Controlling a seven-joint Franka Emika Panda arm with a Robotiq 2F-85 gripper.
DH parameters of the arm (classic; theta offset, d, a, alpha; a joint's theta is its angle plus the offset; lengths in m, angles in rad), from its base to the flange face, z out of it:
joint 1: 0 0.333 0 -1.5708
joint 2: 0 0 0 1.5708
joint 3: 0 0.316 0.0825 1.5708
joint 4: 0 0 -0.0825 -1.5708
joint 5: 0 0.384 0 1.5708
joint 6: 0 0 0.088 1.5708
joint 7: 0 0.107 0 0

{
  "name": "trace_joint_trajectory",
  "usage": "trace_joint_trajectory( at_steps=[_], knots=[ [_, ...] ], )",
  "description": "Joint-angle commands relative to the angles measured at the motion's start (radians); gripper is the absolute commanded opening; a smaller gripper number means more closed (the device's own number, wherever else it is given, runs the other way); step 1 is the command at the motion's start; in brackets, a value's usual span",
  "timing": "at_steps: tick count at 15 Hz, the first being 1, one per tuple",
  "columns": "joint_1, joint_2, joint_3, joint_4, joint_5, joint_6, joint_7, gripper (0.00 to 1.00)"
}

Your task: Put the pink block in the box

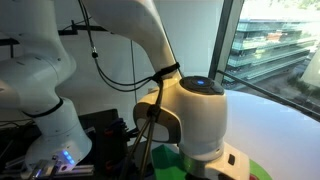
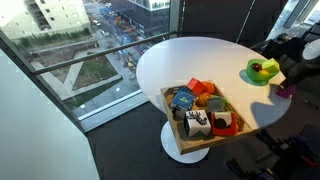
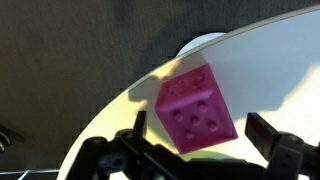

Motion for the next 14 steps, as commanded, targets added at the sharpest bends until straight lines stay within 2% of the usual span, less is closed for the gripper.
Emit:
trace_joint_trajectory(
  at_steps=[1,2,3,4,6,7,8,10,14],
  knots=[
    [-0.055,0.027,0.052,0.035,0.071,-0.018,-0.077,1.00],
    [-0.061,0.031,0.059,0.038,0.082,-0.018,-0.081,0.75],
    [-0.065,0.031,0.062,0.041,0.088,-0.020,-0.084,0.73],
    [-0.069,0.032,0.066,0.042,0.091,-0.020,-0.083,0.66],
    [-0.067,0.029,0.065,0.044,0.085,-0.020,-0.072,0.47],
    [-0.066,0.025,0.065,0.043,0.083,-0.021,-0.069,0.41],
    [-0.061,0.018,0.060,0.040,0.076,-0.022,-0.062,0.36],
    [-0.057,0.000,0.059,0.029,0.074,-0.024,-0.060,0.33],
    [-0.046,-0.027,0.053,0.019,0.062,-0.045,-0.049,0.32]
  ],
)
